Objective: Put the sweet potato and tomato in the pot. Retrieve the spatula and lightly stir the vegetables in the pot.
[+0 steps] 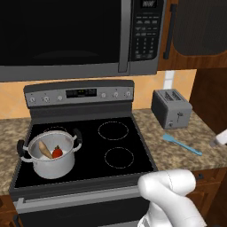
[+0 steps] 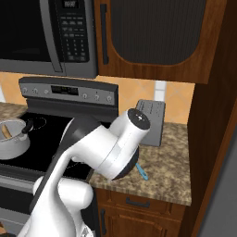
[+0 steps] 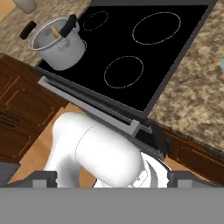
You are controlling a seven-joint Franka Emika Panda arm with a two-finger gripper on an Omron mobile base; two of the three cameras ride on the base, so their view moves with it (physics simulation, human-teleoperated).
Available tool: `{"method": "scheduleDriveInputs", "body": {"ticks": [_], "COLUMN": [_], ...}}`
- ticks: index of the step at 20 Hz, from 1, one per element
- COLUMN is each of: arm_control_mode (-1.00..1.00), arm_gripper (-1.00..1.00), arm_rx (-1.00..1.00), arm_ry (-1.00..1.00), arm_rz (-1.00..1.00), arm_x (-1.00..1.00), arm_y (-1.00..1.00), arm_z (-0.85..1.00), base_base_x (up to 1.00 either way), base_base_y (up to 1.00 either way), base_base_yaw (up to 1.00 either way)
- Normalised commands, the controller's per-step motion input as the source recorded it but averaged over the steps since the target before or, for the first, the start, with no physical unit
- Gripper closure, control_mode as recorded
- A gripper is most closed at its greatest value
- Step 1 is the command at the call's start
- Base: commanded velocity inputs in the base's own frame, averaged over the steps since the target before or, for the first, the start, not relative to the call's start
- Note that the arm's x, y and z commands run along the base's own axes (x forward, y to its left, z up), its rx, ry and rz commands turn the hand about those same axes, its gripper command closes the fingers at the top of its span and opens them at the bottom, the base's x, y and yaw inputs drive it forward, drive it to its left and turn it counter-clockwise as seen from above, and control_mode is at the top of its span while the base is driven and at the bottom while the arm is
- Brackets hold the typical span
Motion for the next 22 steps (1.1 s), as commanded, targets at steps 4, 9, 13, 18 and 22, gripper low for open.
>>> {"method": "scheduleDriveInputs", "body": {"ticks": [4, 9, 13, 18, 22], "arm_control_mode": [-1.0, -1.0, -1.0, -1.0, -1.0], "arm_gripper": [-1.0, -1.0, -1.0, -1.0, -1.0], "arm_rx": [-0.02, 0.0, 0.02, 0.0, 0.0], "arm_ry": [-0.24, -0.04, -0.1, -0.13, -0.15], "arm_rz": [0.0, 0.0, 0.09, 0.12, 0.01], "arm_x": [0.0, 0.11, 0.05, 0.02, 0.06], "arm_y": [0.0, -0.01, -0.33, -0.45, -0.17], "arm_z": [-0.32, -0.3, -0.14, -0.16, -0.25], "base_base_x": [0.0, 0.0, 0.0, 0.0, 0.0], "base_base_y": [0.0, 0.0, 0.0, 0.0, 0.0], "base_base_yaw": [0.0, 0.0, 0.0, 0.0, 0.0]}}
